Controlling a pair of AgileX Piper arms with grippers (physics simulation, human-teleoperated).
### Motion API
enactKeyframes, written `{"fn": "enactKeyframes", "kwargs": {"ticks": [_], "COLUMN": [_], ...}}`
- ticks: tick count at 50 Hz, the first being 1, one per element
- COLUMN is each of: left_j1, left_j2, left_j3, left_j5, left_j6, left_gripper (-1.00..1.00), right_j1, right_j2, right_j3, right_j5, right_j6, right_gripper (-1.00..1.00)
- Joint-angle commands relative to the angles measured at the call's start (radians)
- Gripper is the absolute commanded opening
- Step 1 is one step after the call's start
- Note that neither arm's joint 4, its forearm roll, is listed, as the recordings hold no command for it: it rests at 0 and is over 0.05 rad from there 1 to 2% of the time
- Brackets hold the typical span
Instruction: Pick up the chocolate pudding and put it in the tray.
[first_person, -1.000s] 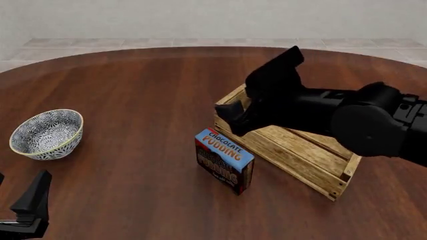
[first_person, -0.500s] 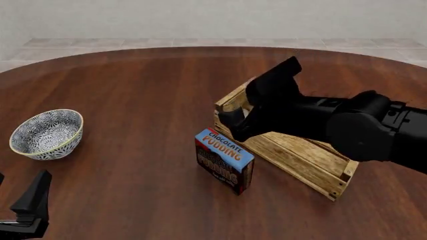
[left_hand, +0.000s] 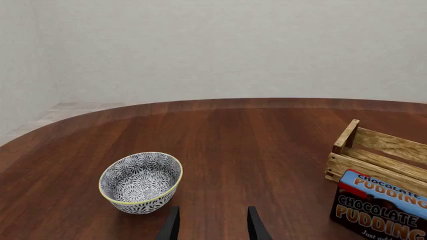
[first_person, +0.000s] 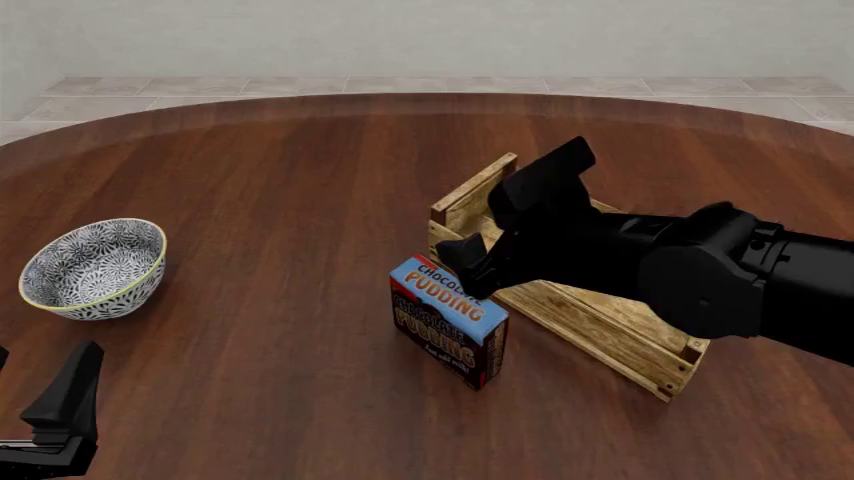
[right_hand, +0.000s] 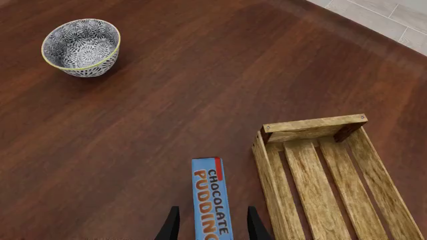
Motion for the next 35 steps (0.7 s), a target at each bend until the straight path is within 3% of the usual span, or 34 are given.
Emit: {"fn": "enactKeyframes", "kwargs": {"ticks": [1,35], "left_j1": [0.0,0.0], "left_j2": [0.0,0.0], "left_j3": [0.0,0.0], "left_j5": [0.0,0.0], "left_j6": [0.0,0.0], "left_gripper": [1.0,1.0], "right_j1": [0.001,-0.01], "right_j2": [0.009,0.077], "right_j3": [0.016,0.041], "right_j5": [-0.015,-0.068], "right_j6": [0.011,0.008], "right_gripper": [1.0,1.0]}}
